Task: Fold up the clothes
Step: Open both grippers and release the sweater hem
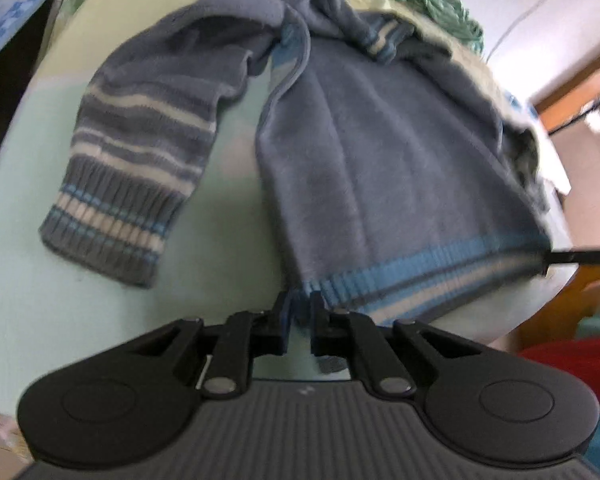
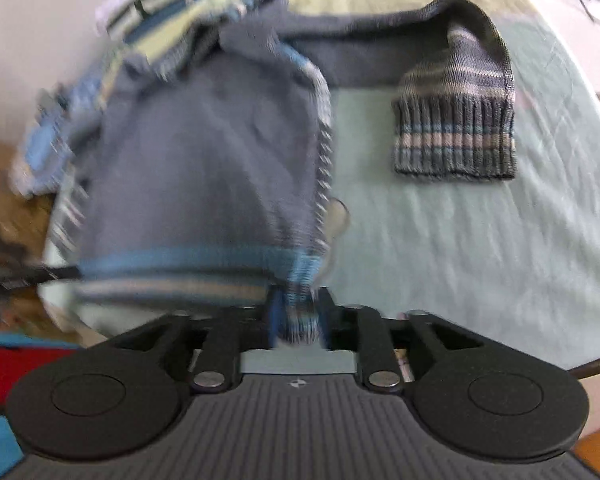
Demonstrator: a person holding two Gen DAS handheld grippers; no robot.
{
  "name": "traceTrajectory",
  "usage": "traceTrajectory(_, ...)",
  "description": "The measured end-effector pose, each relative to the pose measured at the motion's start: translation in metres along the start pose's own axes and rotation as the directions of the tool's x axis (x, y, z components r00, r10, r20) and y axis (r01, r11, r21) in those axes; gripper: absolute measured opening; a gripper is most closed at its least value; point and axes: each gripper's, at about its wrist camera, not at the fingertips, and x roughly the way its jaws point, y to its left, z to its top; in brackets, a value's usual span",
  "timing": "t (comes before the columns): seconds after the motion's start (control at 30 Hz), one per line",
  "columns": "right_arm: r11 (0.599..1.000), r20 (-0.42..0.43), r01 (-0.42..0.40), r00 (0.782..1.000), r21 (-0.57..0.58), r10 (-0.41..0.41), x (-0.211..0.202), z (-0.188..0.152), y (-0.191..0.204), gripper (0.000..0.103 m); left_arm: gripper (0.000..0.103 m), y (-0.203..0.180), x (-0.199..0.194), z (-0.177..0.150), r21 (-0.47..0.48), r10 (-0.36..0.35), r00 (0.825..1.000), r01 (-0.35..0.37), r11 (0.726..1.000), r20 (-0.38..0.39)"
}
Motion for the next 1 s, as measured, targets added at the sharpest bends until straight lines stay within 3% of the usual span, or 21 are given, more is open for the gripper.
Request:
traceTrajectory(0.1, 0.997, 0.091, 0.052, 0.995, -0.062, -0.046, -0.011, 0.005, 0.011, 0.038, 0.003, -0.015, -0.014, 0.006, 0.093, 0.042, 0.997, -0.048, 0.994, 0.064)
traceTrajectory(0.2, 0.987, 0.182, 0.103, 0.980, -0.120, -0.080, -0.020, 0.012, 0.022, 0.038, 0.003, -0.043, -0.014, 0.020, 0.182, -0.008, 0.994, -0.012, 0.983, 0.109)
traceTrajectory(0.27, 0.981, 0.221, 0.092, 0.974, -0.171, -0.052, -0.008, 0.021, 0.035, 0.036, 0.004, -0.060, -0.003, 0.029, 0.237, -0.042, 0.993, 0.016, 0.971, 0.106)
traceTrajectory(0.4, 0.962, 0.251, 0.133, 0.965, -0.240, -0.071, 0.025, 0.029, 0.053, 0.026, 0.004, -0.085, 0.036, 0.036, 0.310, -0.020, 0.997, -0.004, 0.951, 0.075)
traceTrajectory(0.53, 0.974, 0.223, 0.147, 0.969, -0.171, -0.106, 0.043, 0.037, 0.047, 0.022, 0.005, -0.086, 0.054, 0.037, 0.323, 0.007, 0.998, -0.027, 0.946, 0.062)
traceTrajectory(0.57, 0.977, 0.229, 0.145, 0.968, -0.156, -0.107, 0.043, 0.039, 0.044, 0.022, 0.012, -0.085, 0.054, 0.037, 0.324, 0.007, 0.998, -0.026, 0.946, 0.061)
traceTrajectory(0.6, 0.979, 0.233, 0.146, 0.966, -0.141, -0.111, 0.042, 0.041, 0.042, 0.021, 0.028, -0.086, 0.055, 0.038, 0.325, 0.010, 0.998, -0.030, 0.945, 0.062)
traceTrajectory(0.63, 0.980, 0.234, 0.155, 0.964, -0.128, -0.122, 0.041, 0.044, 0.041, 0.021, 0.032, -0.085, 0.054, 0.039, 0.332, 0.021, 0.998, -0.042, 0.942, 0.067)
traceTrajectory(0.73, 0.982, 0.265, 0.158, 0.956, -0.103, -0.126, 0.039, 0.055, 0.044, 0.022, 0.031, -0.083, 0.050, 0.048, 0.371, 0.060, 0.992, -0.098, 0.924, 0.112)
traceTrajectory(0.8, 0.984, 0.326, 0.158, 0.938, -0.087, -0.122, 0.039, 0.068, 0.050, 0.030, 0.040, -0.080, 0.049, 0.064, 0.380, 0.063, 0.985, -0.120, 0.917, 0.158)
traceTrajectory(0.83, 0.983, 0.357, 0.167, 0.925, -0.078, -0.129, 0.041, 0.075, 0.052, 0.041, 0.045, -0.078, 0.051, 0.075, 0.370, 0.057, 0.982, -0.121, 0.921, 0.178)
traceTrajectory(0.87, 0.980, 0.373, 0.186, 0.916, -0.073, -0.146, 0.045, 0.084, 0.054, 0.044, 0.049, -0.076, 0.056, 0.084, 0.358, 0.051, 0.980, -0.118, 0.926, 0.191)
traceTrajectory(1.0, 0.972, 0.427, 0.230, 0.884, -0.041, -0.191, 0.062, 0.116, 0.055, 0.044, 0.048, -0.063, 0.068, 0.109, 0.300, 0.095, 0.968, -0.164, 0.940, 0.233)
